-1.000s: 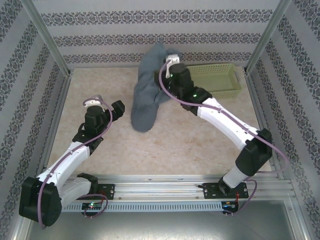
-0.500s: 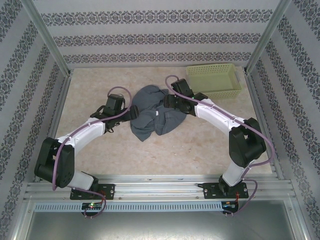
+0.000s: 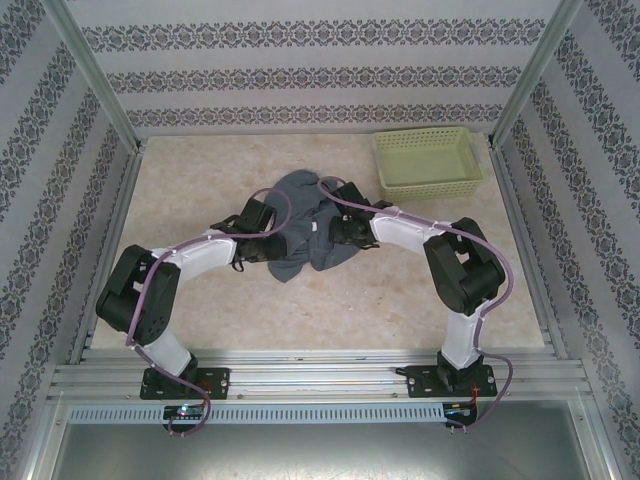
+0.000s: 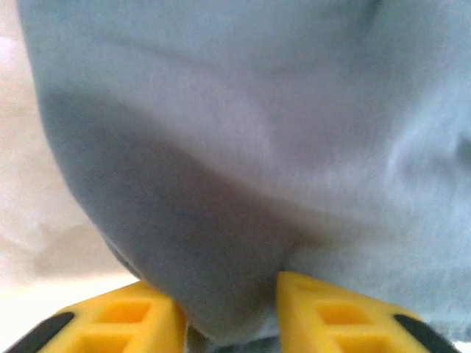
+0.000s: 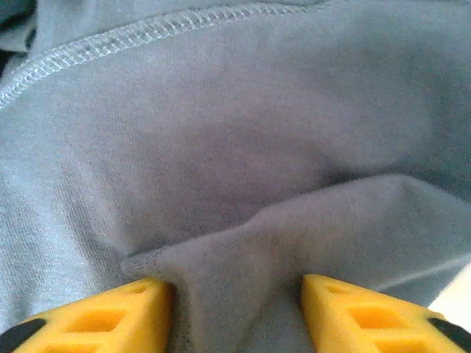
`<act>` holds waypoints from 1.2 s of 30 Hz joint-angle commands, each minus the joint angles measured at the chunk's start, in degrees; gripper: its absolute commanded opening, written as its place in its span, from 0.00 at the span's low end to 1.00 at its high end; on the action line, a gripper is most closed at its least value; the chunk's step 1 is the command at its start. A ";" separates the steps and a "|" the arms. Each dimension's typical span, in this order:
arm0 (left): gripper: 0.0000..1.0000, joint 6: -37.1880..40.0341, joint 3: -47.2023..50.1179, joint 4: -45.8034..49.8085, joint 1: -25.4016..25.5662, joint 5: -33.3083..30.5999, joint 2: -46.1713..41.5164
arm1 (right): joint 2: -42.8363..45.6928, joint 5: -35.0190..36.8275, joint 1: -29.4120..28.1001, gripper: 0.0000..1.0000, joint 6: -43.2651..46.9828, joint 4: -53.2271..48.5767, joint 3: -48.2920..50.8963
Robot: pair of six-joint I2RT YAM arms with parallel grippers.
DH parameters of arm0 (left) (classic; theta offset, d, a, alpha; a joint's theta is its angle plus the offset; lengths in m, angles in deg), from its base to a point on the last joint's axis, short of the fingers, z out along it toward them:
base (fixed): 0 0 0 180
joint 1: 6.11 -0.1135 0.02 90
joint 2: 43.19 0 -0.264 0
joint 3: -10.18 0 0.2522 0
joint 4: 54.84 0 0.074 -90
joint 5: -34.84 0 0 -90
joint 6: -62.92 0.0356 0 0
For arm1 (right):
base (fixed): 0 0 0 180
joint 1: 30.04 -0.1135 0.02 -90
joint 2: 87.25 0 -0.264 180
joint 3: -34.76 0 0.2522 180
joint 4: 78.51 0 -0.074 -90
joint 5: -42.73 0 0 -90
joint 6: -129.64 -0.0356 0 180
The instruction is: Fold the inside-out t-shirt
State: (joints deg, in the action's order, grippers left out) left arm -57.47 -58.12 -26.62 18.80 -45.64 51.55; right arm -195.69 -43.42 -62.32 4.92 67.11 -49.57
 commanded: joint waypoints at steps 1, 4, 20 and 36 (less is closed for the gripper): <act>0.17 -0.08 -4.88 -0.27 -1.21 1.46 0.36 | 0.89 8.84 -0.60 0.24 2.08 -2.43 -2.32; 0.00 1.09 -7.63 1.90 -2.94 -0.20 -0.44 | 3.71 13.24 -0.03 0.02 4.41 -4.21 -2.81; 0.00 0.96 -12.15 5.07 -10.54 -17.53 -33.56 | 35.27 24.77 4.58 0.00 11.35 -3.01 -3.24; 0.00 -2.65 -11.87 15.20 -13.85 -7.73 -13.78 | 19.02 8.84 7.30 0.59 3.11 -10.26 2.51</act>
State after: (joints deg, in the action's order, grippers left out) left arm -58.26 -70.41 -12.74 6.36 -55.69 39.47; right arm -178.17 -33.80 -52.44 5.30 58.41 -46.00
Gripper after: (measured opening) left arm 0.039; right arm 0.567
